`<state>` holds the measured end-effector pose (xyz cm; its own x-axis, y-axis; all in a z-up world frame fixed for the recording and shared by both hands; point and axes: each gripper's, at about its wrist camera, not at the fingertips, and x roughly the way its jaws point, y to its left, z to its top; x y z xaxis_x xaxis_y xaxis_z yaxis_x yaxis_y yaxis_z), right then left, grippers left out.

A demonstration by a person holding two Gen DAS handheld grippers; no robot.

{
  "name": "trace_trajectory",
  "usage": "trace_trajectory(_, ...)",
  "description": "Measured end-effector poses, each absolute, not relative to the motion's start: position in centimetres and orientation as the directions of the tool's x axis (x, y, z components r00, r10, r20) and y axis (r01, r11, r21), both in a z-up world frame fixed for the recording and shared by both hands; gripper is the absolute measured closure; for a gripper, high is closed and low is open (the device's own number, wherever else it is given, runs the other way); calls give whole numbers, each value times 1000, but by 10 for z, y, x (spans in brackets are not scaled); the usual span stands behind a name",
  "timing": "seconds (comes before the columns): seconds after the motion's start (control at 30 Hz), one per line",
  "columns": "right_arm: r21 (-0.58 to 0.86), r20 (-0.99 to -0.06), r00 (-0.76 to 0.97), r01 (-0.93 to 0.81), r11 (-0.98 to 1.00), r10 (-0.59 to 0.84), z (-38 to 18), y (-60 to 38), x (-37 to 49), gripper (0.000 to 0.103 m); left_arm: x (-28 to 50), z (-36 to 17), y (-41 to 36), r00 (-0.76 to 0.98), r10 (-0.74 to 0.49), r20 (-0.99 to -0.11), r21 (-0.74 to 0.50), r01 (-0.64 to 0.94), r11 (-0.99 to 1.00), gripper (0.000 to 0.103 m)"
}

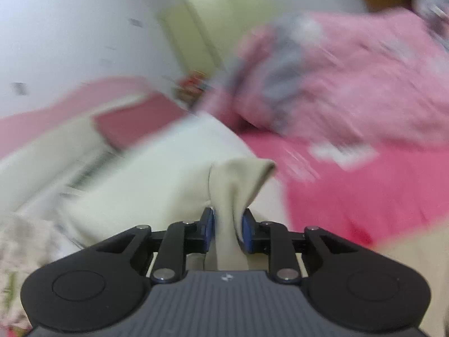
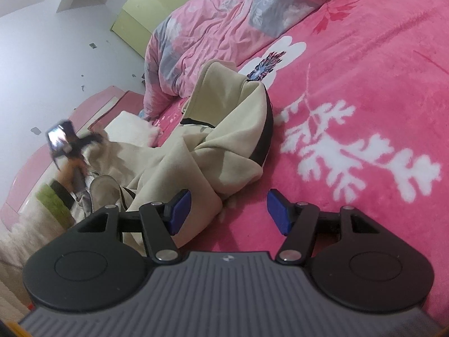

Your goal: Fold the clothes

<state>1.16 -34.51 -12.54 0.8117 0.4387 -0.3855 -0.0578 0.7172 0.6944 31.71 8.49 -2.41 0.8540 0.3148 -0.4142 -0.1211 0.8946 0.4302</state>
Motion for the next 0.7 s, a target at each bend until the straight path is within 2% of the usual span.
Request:
trace_trajectory(0.07,693,-383,812,-62,718,440,-126,-345,11,43,305,-50,69,840,280,-465,446,-51,893,63)
trace_trajectory(0.13,694,-380,813,-65,717,441,-126,-345,11,43,294,-48,70,824,253,-507,392,-41,919,56)
trace_trajectory(0.17,695,-379,813,-65,716,442,-126,-345,10,43,288,-47,70,815,239,-527,364,-36,931,46)
trace_trajectory(0.23,700,-385,808,-60,712,446,-124,-346,10,42,276,-45,70,798,207,-566,308,-29,951,44)
trace_trajectory(0.37,675,-423,797,-41,736,432,-110,-349,5,38,253,-41,70,760,138,-635,190,-20,982,22)
trace_trajectory(0.43,647,-415,812,-52,760,409,-94,-351,-1,35,239,-37,71,744,101,-660,130,-20,991,18)
trace_trajectory(0.57,613,-343,846,-128,779,409,-56,-351,-7,33,198,-13,77,783,46,-620,19,-43,999,11)
trace_trajectory(0.7,566,-297,830,-245,787,472,-19,-322,17,31,156,-17,74,793,-54,-607,-115,-20,993,11)
